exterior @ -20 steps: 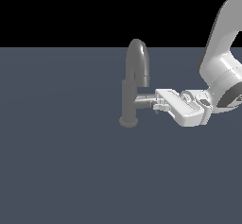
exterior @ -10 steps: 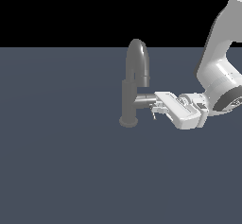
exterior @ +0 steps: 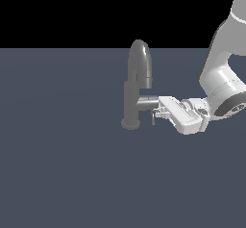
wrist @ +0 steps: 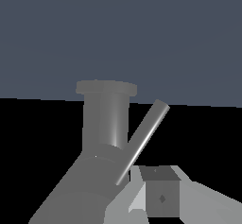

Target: Turn on the faucet by rotating a designated handle.

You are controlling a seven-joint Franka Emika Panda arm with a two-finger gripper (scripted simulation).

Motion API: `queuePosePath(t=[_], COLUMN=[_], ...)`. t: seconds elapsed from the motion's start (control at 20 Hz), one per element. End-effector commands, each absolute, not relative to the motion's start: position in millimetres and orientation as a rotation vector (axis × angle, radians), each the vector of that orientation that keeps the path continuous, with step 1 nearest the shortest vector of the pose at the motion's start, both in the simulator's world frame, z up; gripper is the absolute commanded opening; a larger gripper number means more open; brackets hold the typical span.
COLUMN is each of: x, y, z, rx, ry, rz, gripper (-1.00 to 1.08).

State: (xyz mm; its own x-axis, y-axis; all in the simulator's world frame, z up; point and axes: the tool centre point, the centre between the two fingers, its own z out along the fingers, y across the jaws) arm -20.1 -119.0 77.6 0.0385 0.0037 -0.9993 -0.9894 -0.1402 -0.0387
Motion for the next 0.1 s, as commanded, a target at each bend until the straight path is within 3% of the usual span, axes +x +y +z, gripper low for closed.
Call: queuePosePath(t=[0.0,0.05], x=[-21.0,-21.0], y=[-111.7,-111.7], z=[44.6,44.6], rx=[-1.303,-1.303], ry=[1.144,1.144], rz=[1.3,1.3], gripper=[-1.0,-1.0])
